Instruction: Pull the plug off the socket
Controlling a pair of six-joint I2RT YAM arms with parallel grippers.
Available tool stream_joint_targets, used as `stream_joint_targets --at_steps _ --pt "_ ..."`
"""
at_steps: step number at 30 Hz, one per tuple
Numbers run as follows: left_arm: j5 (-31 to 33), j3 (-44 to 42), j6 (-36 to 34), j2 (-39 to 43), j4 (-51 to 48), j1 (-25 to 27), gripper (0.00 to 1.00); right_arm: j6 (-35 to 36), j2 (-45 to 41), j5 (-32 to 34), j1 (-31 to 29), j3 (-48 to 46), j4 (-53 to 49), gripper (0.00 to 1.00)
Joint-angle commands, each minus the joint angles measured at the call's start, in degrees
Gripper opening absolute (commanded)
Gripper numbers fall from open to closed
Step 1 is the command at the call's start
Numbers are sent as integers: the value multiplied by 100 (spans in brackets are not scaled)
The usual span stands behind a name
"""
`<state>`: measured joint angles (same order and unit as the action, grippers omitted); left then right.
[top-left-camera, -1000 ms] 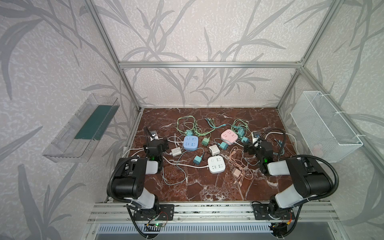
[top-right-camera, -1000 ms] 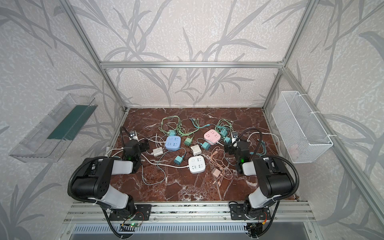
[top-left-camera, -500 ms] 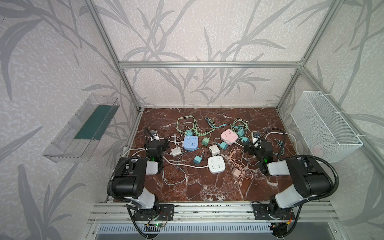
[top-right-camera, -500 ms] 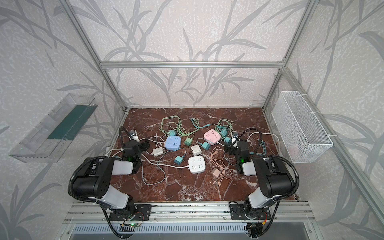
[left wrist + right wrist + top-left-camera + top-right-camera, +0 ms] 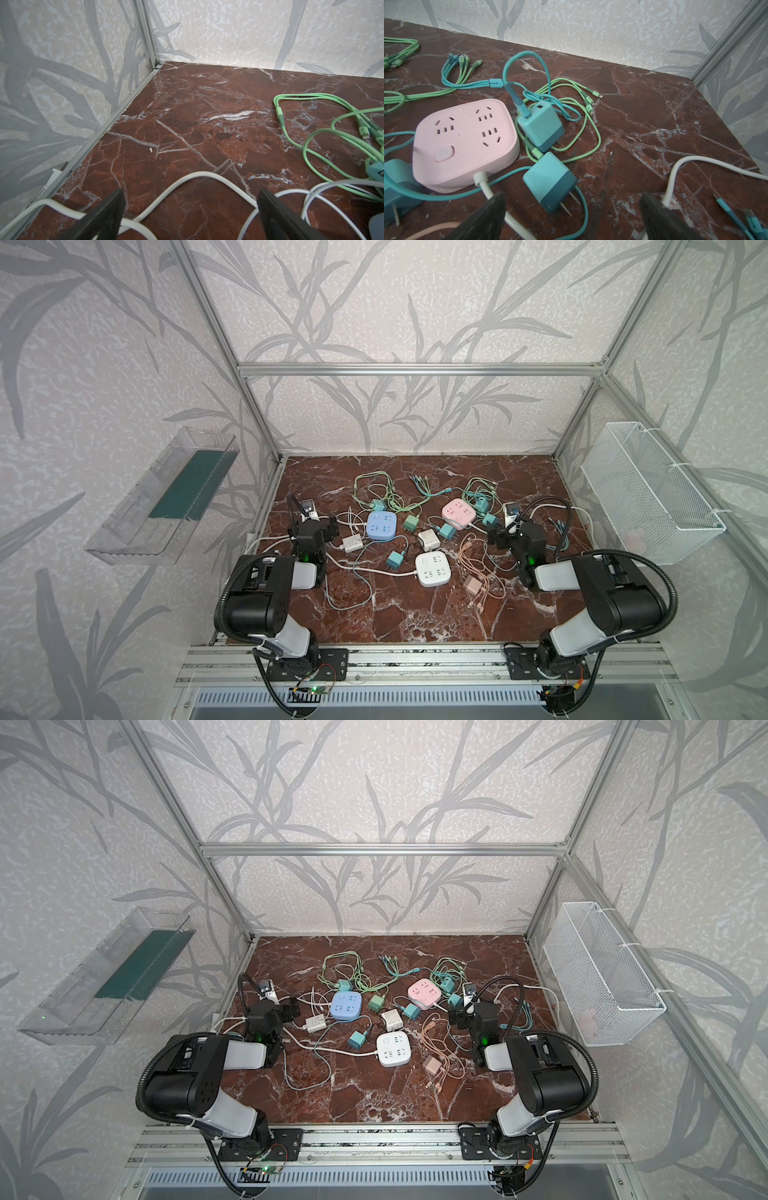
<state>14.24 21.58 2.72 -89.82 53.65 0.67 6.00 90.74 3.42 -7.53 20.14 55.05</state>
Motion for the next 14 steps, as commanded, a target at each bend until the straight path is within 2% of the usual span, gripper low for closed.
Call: stream_joint_targets --at_steps 1,14 --pt "-31 -31 -45 -35 169 -15 99 -19 31 36 15 82 218 99" --pt "-35 -30 -44 -35 161 -18 99 -28 23 0 32 95 189 99"
